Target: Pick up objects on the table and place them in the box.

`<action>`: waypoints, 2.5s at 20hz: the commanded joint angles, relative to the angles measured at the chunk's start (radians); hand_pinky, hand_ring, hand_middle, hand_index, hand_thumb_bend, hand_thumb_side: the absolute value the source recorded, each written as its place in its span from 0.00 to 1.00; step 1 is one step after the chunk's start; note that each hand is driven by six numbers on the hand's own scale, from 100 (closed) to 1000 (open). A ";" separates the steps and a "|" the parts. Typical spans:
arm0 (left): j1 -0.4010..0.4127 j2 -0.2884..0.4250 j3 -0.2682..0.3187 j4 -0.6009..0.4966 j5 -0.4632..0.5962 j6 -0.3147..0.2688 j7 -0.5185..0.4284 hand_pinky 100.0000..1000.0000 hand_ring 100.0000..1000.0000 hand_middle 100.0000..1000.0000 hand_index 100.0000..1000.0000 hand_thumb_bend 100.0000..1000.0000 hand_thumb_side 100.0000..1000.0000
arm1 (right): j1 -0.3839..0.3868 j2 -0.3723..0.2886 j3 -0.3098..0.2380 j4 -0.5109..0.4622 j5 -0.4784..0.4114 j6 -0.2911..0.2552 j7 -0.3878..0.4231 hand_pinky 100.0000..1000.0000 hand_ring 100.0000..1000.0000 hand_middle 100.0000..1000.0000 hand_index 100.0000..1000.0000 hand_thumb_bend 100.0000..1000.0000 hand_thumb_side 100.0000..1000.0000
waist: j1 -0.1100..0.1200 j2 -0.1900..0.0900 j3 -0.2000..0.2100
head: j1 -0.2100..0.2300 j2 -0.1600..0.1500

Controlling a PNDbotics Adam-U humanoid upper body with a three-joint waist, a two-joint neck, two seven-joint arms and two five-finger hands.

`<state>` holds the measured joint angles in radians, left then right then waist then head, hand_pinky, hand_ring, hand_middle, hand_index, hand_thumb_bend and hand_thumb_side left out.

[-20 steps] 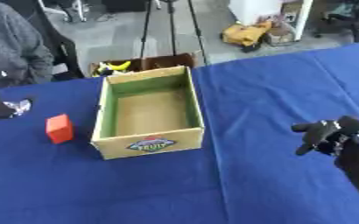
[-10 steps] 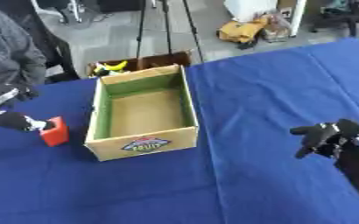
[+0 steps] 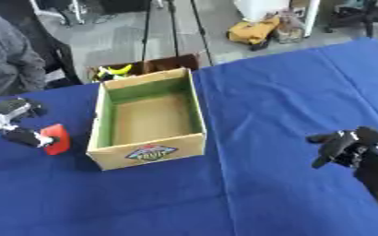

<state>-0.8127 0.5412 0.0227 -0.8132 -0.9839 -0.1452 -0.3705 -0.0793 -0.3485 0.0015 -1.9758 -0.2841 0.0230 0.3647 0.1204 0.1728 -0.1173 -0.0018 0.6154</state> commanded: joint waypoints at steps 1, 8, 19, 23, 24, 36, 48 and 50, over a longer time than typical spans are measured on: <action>-0.013 0.016 0.009 0.010 0.008 0.001 0.021 0.67 0.77 0.69 0.82 0.46 0.30 | -0.010 -0.021 0.001 -0.012 0.000 -0.001 0.004 0.53 0.81 0.49 0.50 0.00 0.84 | -0.007 -0.010 -0.001 | 0.004 0.002; -0.005 0.007 0.006 0.026 0.009 0.005 0.011 0.66 0.73 0.66 0.81 0.43 0.30 | -0.013 -0.020 0.001 -0.012 0.004 -0.001 0.005 0.53 0.81 0.49 0.50 0.00 0.85 | -0.004 -0.005 -0.005 | 0.003 0.001; 0.001 0.002 0.002 0.035 -0.009 0.038 0.081 0.65 0.70 0.64 0.80 0.37 0.27 | -0.015 -0.019 0.002 -0.010 0.008 -0.001 0.007 0.53 0.81 0.49 0.50 0.00 0.85 | -0.002 -0.001 -0.007 | 0.001 0.002; 0.004 0.001 0.000 0.046 -0.004 0.038 0.022 0.64 0.66 0.64 0.80 0.36 0.29 | -0.015 -0.018 0.001 -0.010 0.009 -0.002 0.007 0.53 0.81 0.49 0.50 0.00 0.85 | -0.003 0.001 -0.008 | 0.001 0.002; 0.005 0.001 0.000 0.046 -0.004 0.039 0.009 0.63 0.64 0.63 0.79 0.35 0.28 | -0.015 -0.018 0.001 -0.011 0.009 -0.002 0.007 0.53 0.81 0.49 0.50 0.00 0.85 | -0.003 0.001 -0.008 | 0.000 0.002; 0.002 -0.010 0.009 0.027 0.072 0.079 0.087 0.37 0.36 0.35 0.54 0.00 0.13 | -0.015 -0.017 -0.001 -0.009 0.010 -0.002 0.006 0.53 0.81 0.49 0.50 0.00 0.86 | -0.005 0.002 -0.004 | -0.007 0.004; -0.087 -0.053 -0.072 -0.242 0.228 0.030 0.062 0.39 0.37 0.36 0.55 0.00 0.20 | -0.011 -0.015 0.001 -0.006 0.000 -0.001 0.006 0.53 0.81 0.49 0.50 0.00 0.85 | -0.014 -0.015 -0.001 | 0.000 0.004; -0.107 -0.082 -0.094 -0.270 0.223 0.028 0.049 0.40 0.38 0.37 0.55 0.00 0.19 | -0.013 -0.015 0.004 -0.006 -0.004 0.000 0.008 0.53 0.81 0.49 0.50 0.00 0.85 | -0.015 -0.017 -0.007 | 0.006 0.004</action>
<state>-0.8939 0.4524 -0.0627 -1.0441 -0.7660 -0.1151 -0.3148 -0.0867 -0.3486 0.0069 -1.9725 -0.2840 0.0262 0.3695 0.1139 0.1728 -0.1262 -0.0011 0.6154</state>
